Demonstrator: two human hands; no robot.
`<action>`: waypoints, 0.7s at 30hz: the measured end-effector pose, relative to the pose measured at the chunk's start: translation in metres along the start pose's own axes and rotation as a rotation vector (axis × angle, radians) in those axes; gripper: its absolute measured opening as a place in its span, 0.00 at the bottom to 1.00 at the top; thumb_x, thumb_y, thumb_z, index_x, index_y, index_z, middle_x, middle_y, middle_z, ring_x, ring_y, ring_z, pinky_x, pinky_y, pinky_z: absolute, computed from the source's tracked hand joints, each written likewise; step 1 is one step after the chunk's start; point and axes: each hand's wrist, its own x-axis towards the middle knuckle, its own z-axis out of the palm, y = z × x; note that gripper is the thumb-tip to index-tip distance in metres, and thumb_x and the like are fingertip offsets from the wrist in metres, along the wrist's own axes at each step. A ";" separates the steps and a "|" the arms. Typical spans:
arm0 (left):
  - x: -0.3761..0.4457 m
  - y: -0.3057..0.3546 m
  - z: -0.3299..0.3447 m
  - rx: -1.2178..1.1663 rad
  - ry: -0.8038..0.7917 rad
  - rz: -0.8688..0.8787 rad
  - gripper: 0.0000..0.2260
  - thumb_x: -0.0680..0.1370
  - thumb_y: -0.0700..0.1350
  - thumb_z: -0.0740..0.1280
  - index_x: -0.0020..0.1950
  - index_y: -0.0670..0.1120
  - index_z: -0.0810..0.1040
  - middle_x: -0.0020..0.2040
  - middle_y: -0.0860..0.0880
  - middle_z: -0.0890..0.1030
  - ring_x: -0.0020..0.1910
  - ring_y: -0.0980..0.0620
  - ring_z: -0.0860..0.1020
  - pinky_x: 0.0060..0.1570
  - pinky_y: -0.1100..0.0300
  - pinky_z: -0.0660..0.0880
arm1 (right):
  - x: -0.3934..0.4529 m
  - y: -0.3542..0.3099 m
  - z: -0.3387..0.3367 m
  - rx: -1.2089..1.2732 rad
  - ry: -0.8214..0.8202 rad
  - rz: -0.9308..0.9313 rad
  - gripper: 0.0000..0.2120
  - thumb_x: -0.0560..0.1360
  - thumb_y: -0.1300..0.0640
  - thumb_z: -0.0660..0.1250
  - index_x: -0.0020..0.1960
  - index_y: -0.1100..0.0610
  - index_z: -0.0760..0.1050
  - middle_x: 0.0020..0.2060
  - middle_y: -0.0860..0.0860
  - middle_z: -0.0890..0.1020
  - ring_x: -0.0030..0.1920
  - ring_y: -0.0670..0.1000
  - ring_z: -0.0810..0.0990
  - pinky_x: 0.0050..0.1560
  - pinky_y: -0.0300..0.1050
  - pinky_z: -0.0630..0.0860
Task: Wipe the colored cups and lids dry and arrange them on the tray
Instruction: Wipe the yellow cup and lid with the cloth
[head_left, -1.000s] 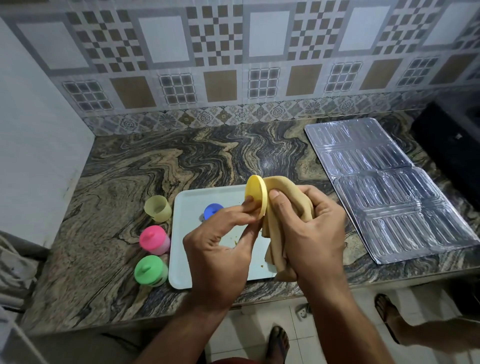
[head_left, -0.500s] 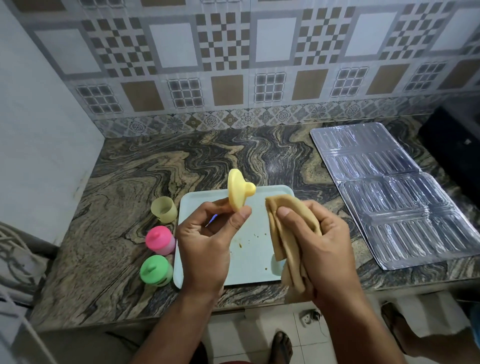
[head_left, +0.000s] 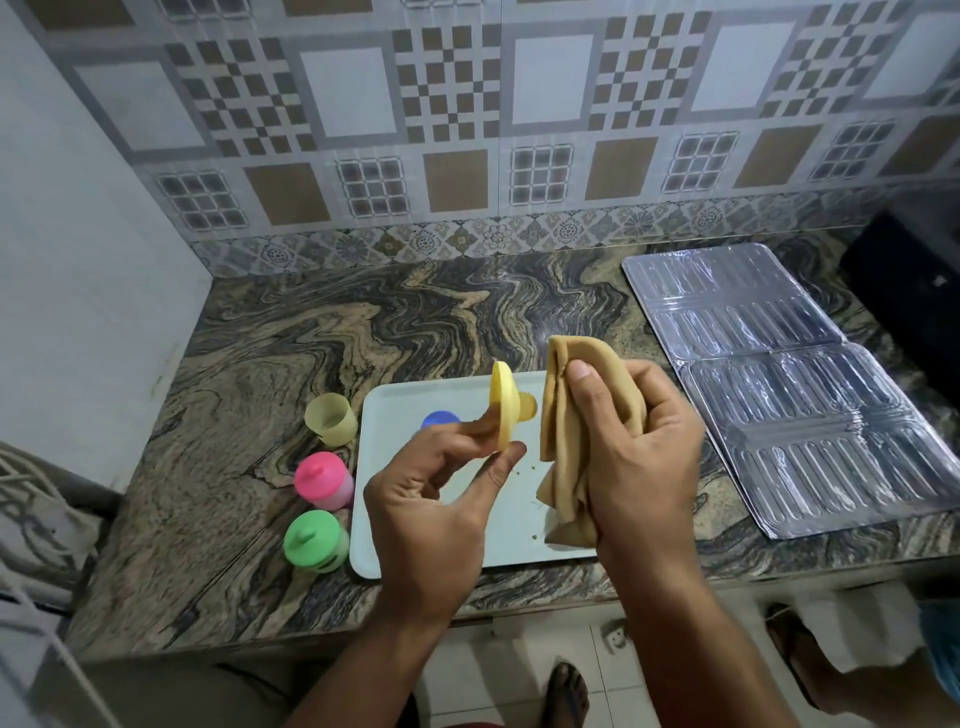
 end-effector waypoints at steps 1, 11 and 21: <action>-0.001 -0.002 -0.001 0.049 -0.007 0.055 0.07 0.70 0.39 0.80 0.41 0.48 0.84 0.48 0.54 0.89 0.52 0.53 0.88 0.55 0.56 0.83 | 0.000 0.001 0.002 -0.036 -0.005 -0.031 0.08 0.79 0.51 0.77 0.44 0.51 0.80 0.33 0.50 0.81 0.30 0.56 0.78 0.29 0.59 0.81; -0.002 -0.009 -0.005 0.162 0.006 0.216 0.06 0.73 0.42 0.79 0.43 0.40 0.85 0.49 0.54 0.88 0.52 0.52 0.87 0.53 0.55 0.82 | -0.016 0.007 0.009 -0.306 0.033 -0.267 0.08 0.75 0.53 0.76 0.44 0.52 0.77 0.31 0.46 0.80 0.29 0.43 0.76 0.31 0.42 0.74; 0.018 0.013 0.005 -0.359 0.121 -0.336 0.09 0.68 0.39 0.79 0.37 0.51 0.84 0.42 0.52 0.88 0.46 0.54 0.85 0.61 0.47 0.80 | -0.022 0.015 -0.001 -0.030 0.047 -0.027 0.09 0.81 0.58 0.74 0.46 0.60 0.76 0.31 0.47 0.78 0.29 0.46 0.75 0.27 0.45 0.77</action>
